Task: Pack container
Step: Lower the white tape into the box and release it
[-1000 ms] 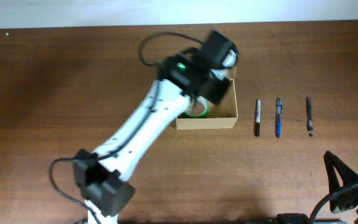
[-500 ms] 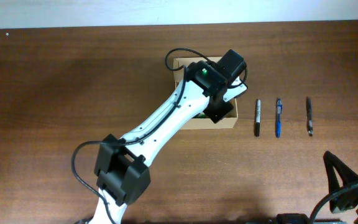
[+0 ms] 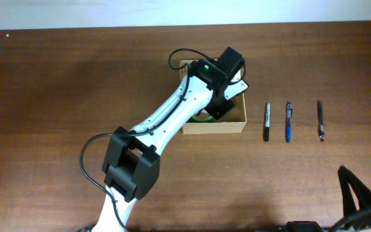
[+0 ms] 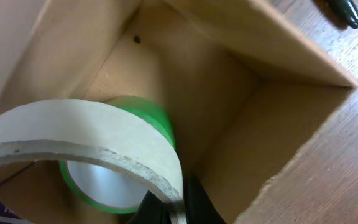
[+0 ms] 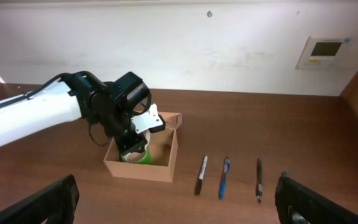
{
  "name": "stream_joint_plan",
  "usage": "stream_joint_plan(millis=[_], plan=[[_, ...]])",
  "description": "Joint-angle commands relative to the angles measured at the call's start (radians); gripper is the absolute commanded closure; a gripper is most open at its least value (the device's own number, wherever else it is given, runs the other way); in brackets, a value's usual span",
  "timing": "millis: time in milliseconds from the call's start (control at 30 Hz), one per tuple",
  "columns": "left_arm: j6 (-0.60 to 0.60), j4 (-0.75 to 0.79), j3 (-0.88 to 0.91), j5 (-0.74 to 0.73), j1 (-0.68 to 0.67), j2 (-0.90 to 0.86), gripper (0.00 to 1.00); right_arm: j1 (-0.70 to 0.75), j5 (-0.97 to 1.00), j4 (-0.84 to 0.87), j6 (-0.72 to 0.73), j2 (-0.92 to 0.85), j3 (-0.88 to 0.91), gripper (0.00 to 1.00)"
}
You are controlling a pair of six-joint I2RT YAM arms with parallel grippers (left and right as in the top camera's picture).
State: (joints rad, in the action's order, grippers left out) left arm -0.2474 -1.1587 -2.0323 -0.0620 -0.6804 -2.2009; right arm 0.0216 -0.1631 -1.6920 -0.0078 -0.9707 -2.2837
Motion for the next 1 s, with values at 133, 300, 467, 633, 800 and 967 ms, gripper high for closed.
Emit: stream_joint_plan(millis=[133,300,467,633,800,967], plan=[[-0.027,0.016,0.027,-0.067,0.023,-0.012,0.98,-0.010,-0.013,-0.006,0.002,0.008,0.003,0.01],[-0.028,0.026,0.061,-0.074,0.023,-0.012,0.98,-0.010,-0.013,-0.006,0.002,0.008,0.003,0.01],[-0.027,0.029,0.090,-0.074,0.023,-0.012,0.98,-0.009,-0.013,-0.007,0.002,0.008,0.003,0.01],[-0.027,0.033,0.113,-0.074,0.023,-0.012,0.98,-0.010,-0.012,-0.006,0.002,0.008,0.003,0.01],[-0.028,0.035,0.121,-0.074,0.023,-0.014,0.98,-0.009,-0.012,-0.006,0.002,0.008,0.003,0.01],[-0.028,0.034,0.122,-0.074,0.023,-0.018,0.98,-0.009,-0.009,-0.006,0.002,0.008,0.003,0.01]])
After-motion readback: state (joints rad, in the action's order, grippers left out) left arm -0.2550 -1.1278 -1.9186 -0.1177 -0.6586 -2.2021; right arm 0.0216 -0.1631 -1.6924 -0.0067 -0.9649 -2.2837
